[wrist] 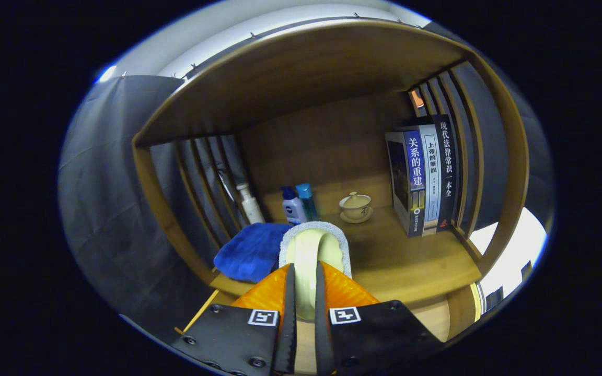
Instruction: Pull open the drawer, take out the items inside it, and place them on the countertop above the cabinet.
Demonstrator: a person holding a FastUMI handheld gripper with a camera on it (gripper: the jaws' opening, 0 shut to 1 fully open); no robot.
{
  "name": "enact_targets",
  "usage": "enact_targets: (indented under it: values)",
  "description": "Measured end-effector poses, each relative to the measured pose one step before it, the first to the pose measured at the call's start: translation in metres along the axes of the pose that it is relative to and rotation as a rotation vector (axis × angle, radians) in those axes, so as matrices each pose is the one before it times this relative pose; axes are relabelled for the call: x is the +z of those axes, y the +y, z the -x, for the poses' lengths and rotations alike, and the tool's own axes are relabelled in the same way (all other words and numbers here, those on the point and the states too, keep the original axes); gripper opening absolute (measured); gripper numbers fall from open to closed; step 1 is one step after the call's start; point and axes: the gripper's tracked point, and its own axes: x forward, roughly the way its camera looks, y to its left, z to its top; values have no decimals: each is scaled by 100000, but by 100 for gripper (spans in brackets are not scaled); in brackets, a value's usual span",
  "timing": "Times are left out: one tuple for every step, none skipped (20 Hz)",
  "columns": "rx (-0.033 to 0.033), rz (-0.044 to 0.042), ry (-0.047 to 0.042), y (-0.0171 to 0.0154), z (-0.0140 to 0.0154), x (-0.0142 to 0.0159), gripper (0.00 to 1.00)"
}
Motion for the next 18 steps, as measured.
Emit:
enact_targets:
  values:
    - [-1965, -1294, 318, -778, -1537, -4, 22]
    - [-859, -1618, 2550, -646, -1511, -199, 22]
    - [201, -1227, 2083, -287, -1073, -380, 23]
    - [-233, -868, 2288, -363, -1044, -527, 22]
    - [-630, -636, 2079, -354, -554, -391, 23]
    - [-763, -586, 1373, -237, -504, -323, 23]
    - [-456, -152, 994, -104, -537, -363, 23]
    - [-355, 113, 690, -86, -540, -194, 23]
    - [30, -285, 922, -99, -289, -216, 23]
    - [-263, -402, 701, 10, -354, -116, 23]
    - [-244, -325, 827, -69, -214, -174, 23]
    - [-662, -222, 760, -194, -290, -162, 22]
    - [-662, -117, 630, -225, -232, -101, 23]
    - [-113, -207, 257, -88, -124, 29, 23]
    - [39, -86, -448, 26, 3, -20, 23]
    - [-31, 16, -353, -22, -187, 149, 23]
    - [194, 14, 17, -11, -149, 27, 22]
    - [465, -140, 503, 93, -435, -173, 24]
